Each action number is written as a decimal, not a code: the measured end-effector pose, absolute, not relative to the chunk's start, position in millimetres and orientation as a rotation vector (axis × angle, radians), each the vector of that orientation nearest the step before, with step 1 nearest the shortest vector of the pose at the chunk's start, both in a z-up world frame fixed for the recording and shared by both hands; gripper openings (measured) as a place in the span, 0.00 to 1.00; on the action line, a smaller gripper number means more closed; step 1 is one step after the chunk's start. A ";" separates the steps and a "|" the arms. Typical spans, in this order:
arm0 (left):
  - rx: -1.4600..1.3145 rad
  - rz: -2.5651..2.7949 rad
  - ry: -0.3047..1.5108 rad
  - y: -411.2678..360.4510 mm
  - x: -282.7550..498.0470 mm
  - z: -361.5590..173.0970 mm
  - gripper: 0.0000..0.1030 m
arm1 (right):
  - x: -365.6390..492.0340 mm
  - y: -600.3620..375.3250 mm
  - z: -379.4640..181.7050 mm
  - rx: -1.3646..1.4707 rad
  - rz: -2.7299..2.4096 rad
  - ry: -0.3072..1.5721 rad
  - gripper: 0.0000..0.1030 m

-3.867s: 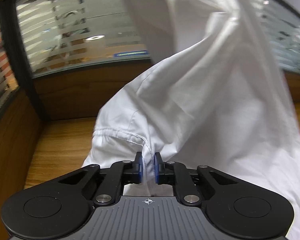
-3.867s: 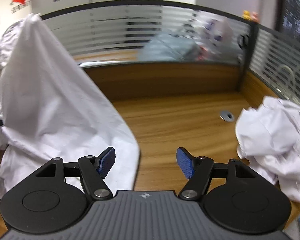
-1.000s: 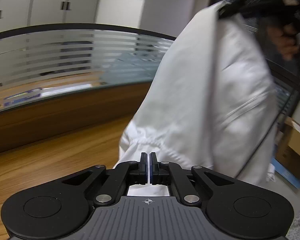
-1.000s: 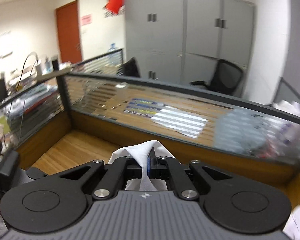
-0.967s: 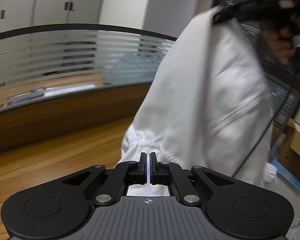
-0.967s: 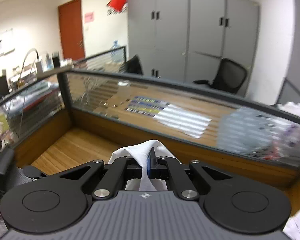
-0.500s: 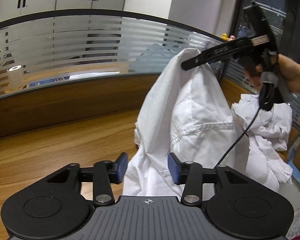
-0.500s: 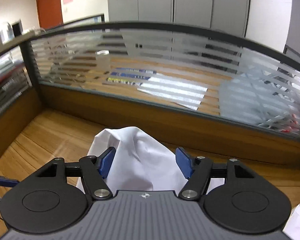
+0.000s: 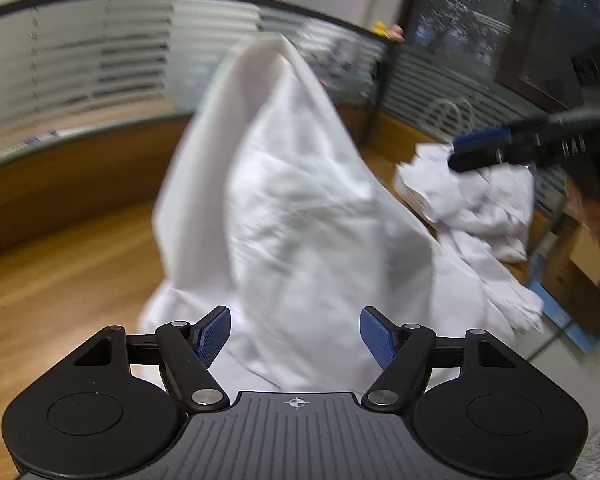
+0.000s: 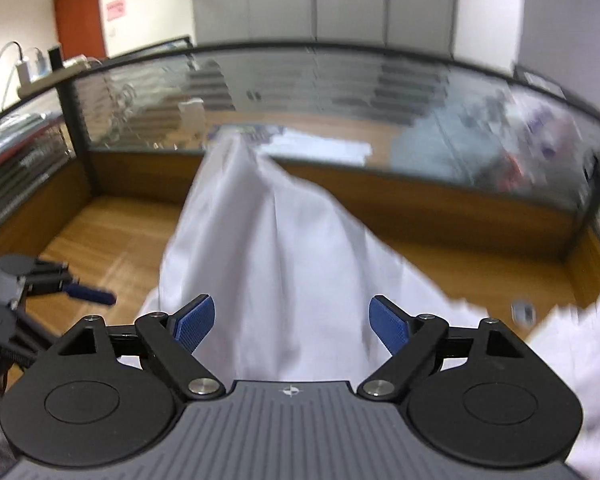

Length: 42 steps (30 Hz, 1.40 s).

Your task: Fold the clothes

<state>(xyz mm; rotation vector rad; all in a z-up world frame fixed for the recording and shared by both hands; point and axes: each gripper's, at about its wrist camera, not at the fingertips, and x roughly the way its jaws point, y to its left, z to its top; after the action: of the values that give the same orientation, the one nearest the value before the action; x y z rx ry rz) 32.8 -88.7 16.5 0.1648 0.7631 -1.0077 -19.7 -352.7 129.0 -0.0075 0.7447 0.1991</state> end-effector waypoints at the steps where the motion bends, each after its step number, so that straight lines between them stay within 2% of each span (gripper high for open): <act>1: 0.172 -1.019 0.781 -93.8 30.2 13.5 0.72 | -31.1 -353.8 119.9 0.007 0.182 0.760 0.86; 9: 0.271 -1.057 0.846 -129.3 3.1 -18.0 0.73 | -99.1 -336.5 22.1 0.068 0.118 0.889 0.87; 15: 0.345 -0.953 0.779 -153.0 -11.0 -42.2 0.73 | -120.2 -307.9 -49.1 0.049 0.125 1.005 0.80; 20: 0.353 -0.853 0.745 -155.6 -11.3 -52.3 0.71 | -120.9 -294.3 -76.8 0.022 0.087 1.057 0.63; 21: 0.344 -0.843 0.739 -153.8 -11.0 -52.6 0.63 | -121.8 -293.3 -79.7 0.016 0.084 1.058 0.54; 22: 0.330 -0.844 0.736 -150.7 -10.2 -50.9 0.48 | -122.3 -293.4 -82.0 0.013 0.082 1.063 0.39; 23: 0.315 -0.845 0.733 -147.4 -9.5 -49.1 0.40 | -122.9 -294.0 -83.2 0.011 0.080 1.067 0.31; 24: 0.283 -0.861 0.731 -142.5 -7.9 -47.1 0.28 | -124.5 -295.7 -78.8 0.017 0.083 1.060 0.20; 25: 0.255 -0.872 0.724 -136.8 -6.8 -44.4 0.16 | -126.1 -297.5 -74.3 0.023 0.086 1.054 0.13; 27: 0.219 -0.884 0.702 -125.6 -5.7 -37.5 0.06 | -129.3 -300.9 -65.4 0.036 0.092 1.040 0.00; 32: 0.148 -0.889 0.608 -89.2 -10.9 -4.6 0.03 | -143.5 -315.7 -18.5 0.030 0.077 0.956 0.00; 42: -0.059 -0.942 0.502 -25.3 -24.3 69.1 0.02 | -174.4 -357.5 126.2 0.047 -0.083 0.688 0.00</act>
<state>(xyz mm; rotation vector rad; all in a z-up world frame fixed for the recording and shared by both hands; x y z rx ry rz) -24.3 -25.3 69.1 -0.0590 0.5019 -0.9421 -174.4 -357.5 126.2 0.0473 0.6883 -0.0828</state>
